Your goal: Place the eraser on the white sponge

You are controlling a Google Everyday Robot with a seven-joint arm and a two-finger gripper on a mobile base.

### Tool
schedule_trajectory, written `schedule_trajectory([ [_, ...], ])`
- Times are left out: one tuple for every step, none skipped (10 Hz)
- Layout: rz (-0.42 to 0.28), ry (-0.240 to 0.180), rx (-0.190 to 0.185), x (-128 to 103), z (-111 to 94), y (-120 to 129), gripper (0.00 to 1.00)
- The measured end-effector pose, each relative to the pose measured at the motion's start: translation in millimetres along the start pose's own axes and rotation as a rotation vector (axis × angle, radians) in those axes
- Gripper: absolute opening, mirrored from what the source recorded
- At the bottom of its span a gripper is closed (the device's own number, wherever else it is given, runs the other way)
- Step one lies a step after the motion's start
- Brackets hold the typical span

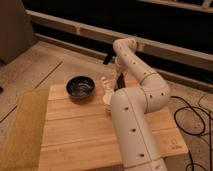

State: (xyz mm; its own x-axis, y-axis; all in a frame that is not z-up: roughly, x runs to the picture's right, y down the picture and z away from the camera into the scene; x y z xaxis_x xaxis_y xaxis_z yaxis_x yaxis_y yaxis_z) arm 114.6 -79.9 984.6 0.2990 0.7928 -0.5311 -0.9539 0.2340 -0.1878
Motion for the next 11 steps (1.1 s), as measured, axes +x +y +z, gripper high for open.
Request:
schedule_trajectory([
  [0.000, 0.000, 0.000, 0.0, 0.1, 0.0, 0.25],
  [0.000, 0.000, 0.000, 0.0, 0.0, -0.1, 0.30],
  [0.000, 0.000, 0.000, 0.0, 0.0, 0.0, 0.40],
  [0.000, 0.000, 0.000, 0.0, 0.1, -0.1, 0.49],
  [0.000, 0.000, 0.000, 0.0, 0.0, -0.1, 0.63],
  [0.000, 0.000, 0.000, 0.0, 0.0, 0.0, 0.72],
  [0.000, 0.000, 0.000, 0.1, 0.1, 0.0, 0.79],
  [0.000, 0.000, 0.000, 0.0, 0.1, 0.0, 0.80],
  [0.000, 0.000, 0.000, 0.0, 0.0, -0.1, 0.80],
  [0.000, 0.000, 0.000, 0.0, 0.0, 0.0, 0.80],
  [0.000, 0.000, 0.000, 0.0, 0.1, 0.0, 0.80],
])
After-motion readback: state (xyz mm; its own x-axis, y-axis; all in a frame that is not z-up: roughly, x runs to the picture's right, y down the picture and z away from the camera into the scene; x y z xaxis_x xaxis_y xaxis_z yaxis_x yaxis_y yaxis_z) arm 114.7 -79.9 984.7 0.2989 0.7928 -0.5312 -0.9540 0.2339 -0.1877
